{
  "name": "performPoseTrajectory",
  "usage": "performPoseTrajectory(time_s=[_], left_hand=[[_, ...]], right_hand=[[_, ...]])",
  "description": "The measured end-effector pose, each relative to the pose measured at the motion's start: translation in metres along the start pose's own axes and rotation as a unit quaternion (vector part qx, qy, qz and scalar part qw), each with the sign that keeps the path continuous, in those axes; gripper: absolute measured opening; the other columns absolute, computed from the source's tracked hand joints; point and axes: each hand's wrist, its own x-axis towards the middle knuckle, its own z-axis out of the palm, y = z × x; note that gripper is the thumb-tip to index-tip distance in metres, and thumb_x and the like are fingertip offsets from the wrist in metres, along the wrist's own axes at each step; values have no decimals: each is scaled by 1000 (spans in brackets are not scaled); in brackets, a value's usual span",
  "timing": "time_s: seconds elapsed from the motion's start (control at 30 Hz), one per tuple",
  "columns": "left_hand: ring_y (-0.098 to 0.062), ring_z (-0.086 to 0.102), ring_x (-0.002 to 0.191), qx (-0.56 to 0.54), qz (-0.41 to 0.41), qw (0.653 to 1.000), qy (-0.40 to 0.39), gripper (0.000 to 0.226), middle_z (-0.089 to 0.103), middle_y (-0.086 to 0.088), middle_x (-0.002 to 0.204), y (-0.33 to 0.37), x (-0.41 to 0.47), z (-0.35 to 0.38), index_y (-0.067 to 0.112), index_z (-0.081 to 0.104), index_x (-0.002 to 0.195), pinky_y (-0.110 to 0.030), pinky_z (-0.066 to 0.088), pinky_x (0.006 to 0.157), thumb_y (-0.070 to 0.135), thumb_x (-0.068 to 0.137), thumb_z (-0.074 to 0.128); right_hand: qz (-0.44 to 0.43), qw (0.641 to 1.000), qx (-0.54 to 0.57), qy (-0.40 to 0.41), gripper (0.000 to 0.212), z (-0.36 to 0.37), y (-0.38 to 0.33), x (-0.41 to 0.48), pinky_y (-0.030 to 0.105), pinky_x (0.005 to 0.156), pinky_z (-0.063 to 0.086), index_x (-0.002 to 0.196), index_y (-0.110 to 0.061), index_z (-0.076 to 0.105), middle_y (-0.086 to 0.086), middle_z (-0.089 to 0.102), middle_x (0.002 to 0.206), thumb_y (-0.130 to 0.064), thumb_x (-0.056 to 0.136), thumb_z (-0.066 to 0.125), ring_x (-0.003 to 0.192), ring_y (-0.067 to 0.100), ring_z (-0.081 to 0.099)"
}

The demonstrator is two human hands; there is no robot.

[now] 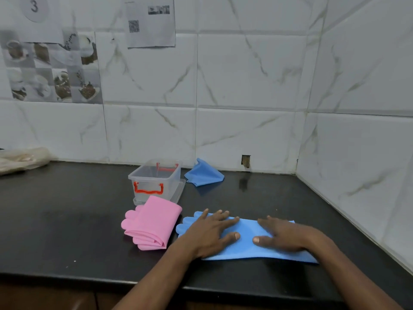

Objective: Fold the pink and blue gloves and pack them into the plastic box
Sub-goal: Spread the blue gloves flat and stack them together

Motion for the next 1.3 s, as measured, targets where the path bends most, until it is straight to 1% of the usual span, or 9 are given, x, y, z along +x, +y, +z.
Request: performPoseTrajectory(time_s=[0.1,0.2,0.3,0.57,0.67,1.0,1.1,1.2,1.3], left_hand=[[-10,50,128,-61,20,995,77,43,61,-1,134,4,-3,-7,21,68,120,-34,16,121,46,98,40],[-16,64,87,-58,20,991,119,40,74,0,96,4,-7,-10,13,71,93,-37,48,92,41,94,42],[-15,63,75,-46,31,988,145,38,73,1,86,3,-8,-10,13,70,85,-38,48,77,38,90,42],[-11,67,89,-67,76,985,140,41,75,4,99,-1,-12,-13,17,74,99,-34,52,83,34,79,42],[-11,67,90,-60,85,984,141,40,75,5,99,-3,-10,-14,19,73,98,-32,52,83,31,76,42],[-16,55,68,32,86,986,136,28,63,0,74,5,-7,-19,13,60,73,-37,46,67,32,76,40],[-17,52,65,35,84,986,140,22,59,-1,71,9,-7,-20,12,56,70,-39,46,64,29,75,43],[-16,54,68,30,74,986,145,23,62,0,74,9,-8,-19,12,58,72,-39,47,66,29,75,42],[-12,59,76,-6,60,985,163,28,67,3,83,6,-10,-15,14,64,80,-36,49,71,30,77,41]], right_hand=[[-41,993,1,107,58,-36,-20,22,33,103,40,139,-16,51,6,54,141,-51,93,52,126,22,52],[-107,975,43,191,41,-54,-47,62,26,93,42,130,-12,60,7,64,128,-31,94,56,115,21,59],[-146,966,93,195,39,-55,-77,107,29,100,40,132,-16,58,3,60,134,-25,94,55,120,19,55],[-140,984,89,71,52,-39,-133,211,49,117,21,145,-39,37,9,14,161,-52,96,44,146,30,22],[-115,989,60,67,51,-35,-130,230,47,114,29,144,-25,42,12,30,154,-49,99,38,139,29,34],[-22,891,200,407,20,-83,-86,197,38,69,47,105,-2,49,20,63,103,-6,87,57,92,35,61],[-33,881,195,431,27,-137,-72,171,38,79,46,111,2,56,23,64,107,-12,88,59,101,38,60],[-46,863,223,450,17,-195,-65,136,34,62,37,68,-6,58,19,60,77,-12,83,58,79,33,57],[-73,853,270,440,19,-226,-59,105,45,67,55,65,-4,53,16,55,75,-11,82,58,75,36,58]])
